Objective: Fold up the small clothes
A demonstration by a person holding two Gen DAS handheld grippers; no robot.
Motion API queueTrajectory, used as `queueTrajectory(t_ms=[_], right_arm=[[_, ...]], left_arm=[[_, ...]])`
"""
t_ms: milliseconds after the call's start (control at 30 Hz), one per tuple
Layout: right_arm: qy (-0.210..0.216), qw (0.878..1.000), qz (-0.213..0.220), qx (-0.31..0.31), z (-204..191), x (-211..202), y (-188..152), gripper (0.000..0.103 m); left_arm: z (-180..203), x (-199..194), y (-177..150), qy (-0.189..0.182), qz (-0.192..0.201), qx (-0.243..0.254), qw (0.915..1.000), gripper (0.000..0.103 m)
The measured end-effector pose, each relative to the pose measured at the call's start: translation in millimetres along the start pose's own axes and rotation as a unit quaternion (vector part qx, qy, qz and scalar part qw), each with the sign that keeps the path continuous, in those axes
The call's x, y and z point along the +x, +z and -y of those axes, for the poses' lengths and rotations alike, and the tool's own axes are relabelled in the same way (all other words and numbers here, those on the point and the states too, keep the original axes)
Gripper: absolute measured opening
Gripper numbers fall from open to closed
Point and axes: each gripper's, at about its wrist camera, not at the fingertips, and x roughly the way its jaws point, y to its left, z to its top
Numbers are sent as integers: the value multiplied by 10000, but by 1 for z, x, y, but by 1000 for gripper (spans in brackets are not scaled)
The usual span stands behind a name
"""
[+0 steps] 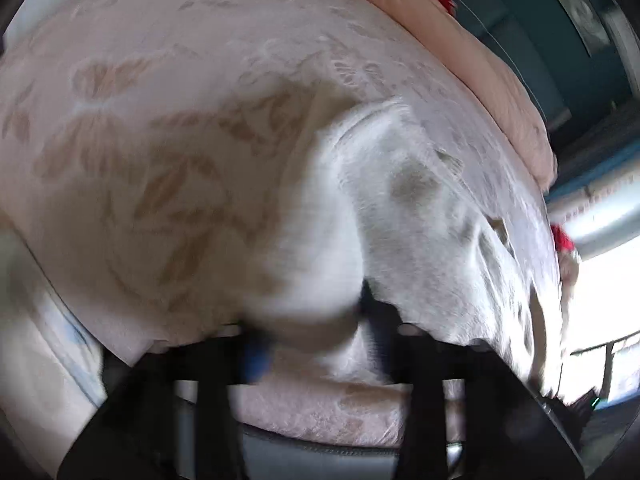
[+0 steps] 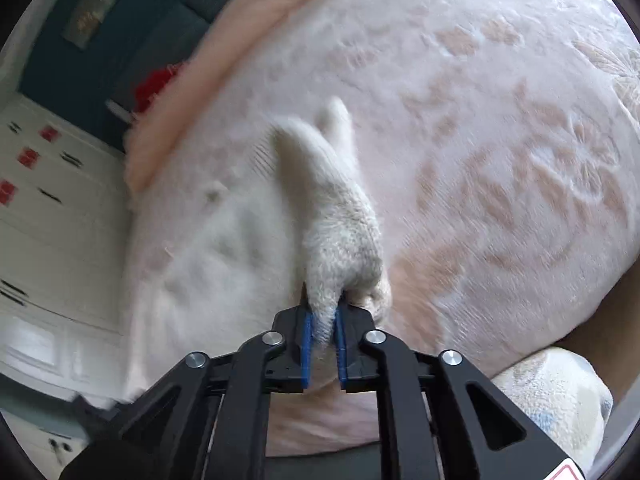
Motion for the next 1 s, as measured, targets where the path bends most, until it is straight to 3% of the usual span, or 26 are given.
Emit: queueTrajectory(t_ms=[100,167,200,233,300,367,433,533,600,767,833,933,1000], right_arm=[[-372,9964,241,-719,-17,-24,2,9],[-843,9914,-173,-983,-6,-6,-3,9],[-1115,9871,-598,-984,6,13,-7,11],[-1157,9864,-784,-867,16,19,-10,14],[-881,9936,-562,-427,19,1,-8,26],[-1010,9937,-122,-460,4,-23,-5,29],[-983,9905,215,-937,-30,-40,0,29],[-538,9853,44,-1620,-86,-31,2,28],[-210,9753,-281,-2179,-134,-5,-7,28],[41,9500,-1125,-2911,-218,94,-28,11],[-76,9439,-1451,-2966,-236,136,-38,10],[-583,9259,-2026,-3136,-237,206,-54,6],[-652,9243,-1924,-3232,-238,229,-56,3]], left_arm=[[5,-11,3,95,99,198,9997,27],[1,1,0,266,-78,171,9995,28],[-5,12,-3,385,-205,76,9990,29],[-6,15,-5,372,-216,-21,9991,32],[-8,10,-4,308,-161,-129,9993,36],[-12,6,-1,314,-155,-235,9991,56],[-20,4,1,242,-60,-473,9986,75],[-29,8,2,135,-66,-786,9968,77],[-27,9,3,136,-27,-800,9967,78],[-23,11,3,149,-21,-672,9976,78],[-22,12,2,140,-26,-594,9981,78],[-20,13,0,141,-19,-379,9992,82],[-17,14,-1,132,-12,-256,9996,86]])
